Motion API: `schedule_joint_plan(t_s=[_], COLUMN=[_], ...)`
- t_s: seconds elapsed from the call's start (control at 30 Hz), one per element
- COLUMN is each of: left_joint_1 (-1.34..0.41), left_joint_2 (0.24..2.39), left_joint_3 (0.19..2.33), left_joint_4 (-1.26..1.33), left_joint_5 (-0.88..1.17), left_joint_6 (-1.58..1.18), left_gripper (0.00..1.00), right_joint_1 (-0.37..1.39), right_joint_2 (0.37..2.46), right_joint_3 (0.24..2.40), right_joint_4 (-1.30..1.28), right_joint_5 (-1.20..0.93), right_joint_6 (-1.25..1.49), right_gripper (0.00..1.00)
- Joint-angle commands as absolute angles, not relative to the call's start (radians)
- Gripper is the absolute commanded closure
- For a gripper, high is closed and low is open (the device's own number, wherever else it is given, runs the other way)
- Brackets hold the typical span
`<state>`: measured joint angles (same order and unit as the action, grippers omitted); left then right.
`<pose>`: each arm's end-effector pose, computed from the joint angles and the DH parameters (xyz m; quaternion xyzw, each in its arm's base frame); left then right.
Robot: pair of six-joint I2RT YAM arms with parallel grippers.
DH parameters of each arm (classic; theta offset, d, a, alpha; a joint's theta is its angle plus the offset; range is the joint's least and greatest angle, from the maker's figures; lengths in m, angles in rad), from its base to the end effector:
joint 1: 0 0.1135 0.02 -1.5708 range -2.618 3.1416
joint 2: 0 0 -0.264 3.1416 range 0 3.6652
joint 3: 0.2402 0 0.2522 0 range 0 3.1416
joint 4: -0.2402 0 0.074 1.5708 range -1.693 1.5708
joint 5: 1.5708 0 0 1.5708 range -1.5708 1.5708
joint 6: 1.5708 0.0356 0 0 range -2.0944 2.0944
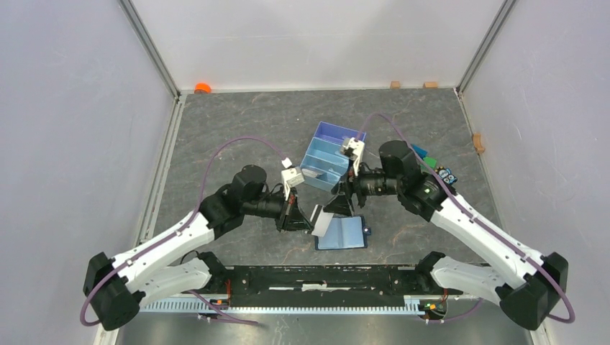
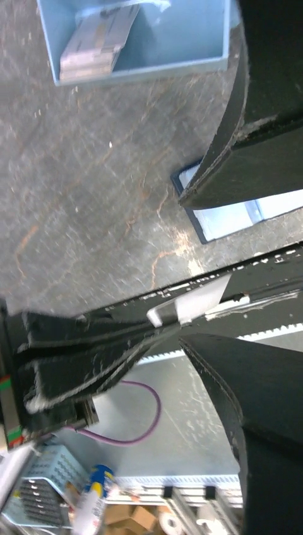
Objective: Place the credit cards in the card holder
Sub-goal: Pick up the credit card from the storage box.
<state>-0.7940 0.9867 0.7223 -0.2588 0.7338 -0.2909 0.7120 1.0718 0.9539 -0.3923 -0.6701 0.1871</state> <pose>0.1327 -0.1690 0.2774 0.3750 0.7382 -0.5071 0.2395 0.1619 0.1689 0.3263 -0.3720 0.7436 0.4630 0.3069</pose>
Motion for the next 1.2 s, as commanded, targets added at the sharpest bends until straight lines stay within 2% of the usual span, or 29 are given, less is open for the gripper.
schedule_joint_plan(t_s=[0.0, 0.07, 0.1, 0.27, 0.37, 0.43, 0.47, 0.5, 0.6, 0.63, 0.87, 1.17], left_joint_1=[-0.795, -0.795, -0.795, -0.795, -0.795, -0.795, -0.795, -0.795, -0.796, -0.797, -0.863, -0.966], left_joint_2=[0.884, 0.854, 0.843, 0.857, 0.869, 0.885, 0.897, 0.913, 0.955, 0.972, 1.103, 1.234], left_joint_3=[0.656, 0.62, 0.601, 0.582, 0.579, 0.577, 0.578, 0.577, 0.56, 0.553, 0.541, 0.532], left_joint_4=[-0.044, 0.035, 0.079, 0.117, 0.117, 0.117, 0.115, 0.104, 0.04, 0.013, -0.078, -0.024], left_joint_5=[0.614, 0.586, 0.581, 0.603, 0.603, 0.602, 0.601, 0.593, 0.499, 0.457, 0.251, 0.101], left_joint_6=[-0.499, -0.55, -0.58, -0.603, -0.604, -0.611, -0.617, -0.622, -0.657, -0.671, -0.755, -0.824], left_gripper=[0.98, 0.98, 0.98, 0.98, 0.98, 0.98, 0.95, 0.85, 0.48, 0.43, 0.4, 0.36], right_joint_1=[0.658, 0.657, 0.657, 0.673, 0.692, 0.693, 0.693, 0.692, 0.651, 0.628, 0.535, 0.46], right_joint_2=[0.978, 0.955, 0.949, 0.926, 0.913, 0.909, 0.909, 0.909, 0.928, 0.936, 0.941, 0.973], right_joint_3=[0.854, 0.791, 0.755, 0.616, 0.576, 0.55, 0.538, 0.536, 0.567, 0.566, 0.468, 0.345], right_joint_4=[-0.198, -0.114, -0.054, 0.234, 0.33, 0.372, 0.371, 0.331, 0.053, -0.022, -0.162, -0.105], right_joint_5=[-0.619, -0.64, -0.676, -0.779, -0.77, -0.758, -0.742, -0.714, -0.593, -0.57, -0.54, -0.601], right_joint_6=[0.334, 0.399, 0.427, 0.629, 0.686, 0.719, 0.725, 0.711, 0.597, 0.571, 0.534, 0.554], right_gripper=[0.2, 0.19, 0.22, 0.45, 0.67, 0.89, 0.98, 1.0, 1.0, 1.0, 1.0, 1.0])
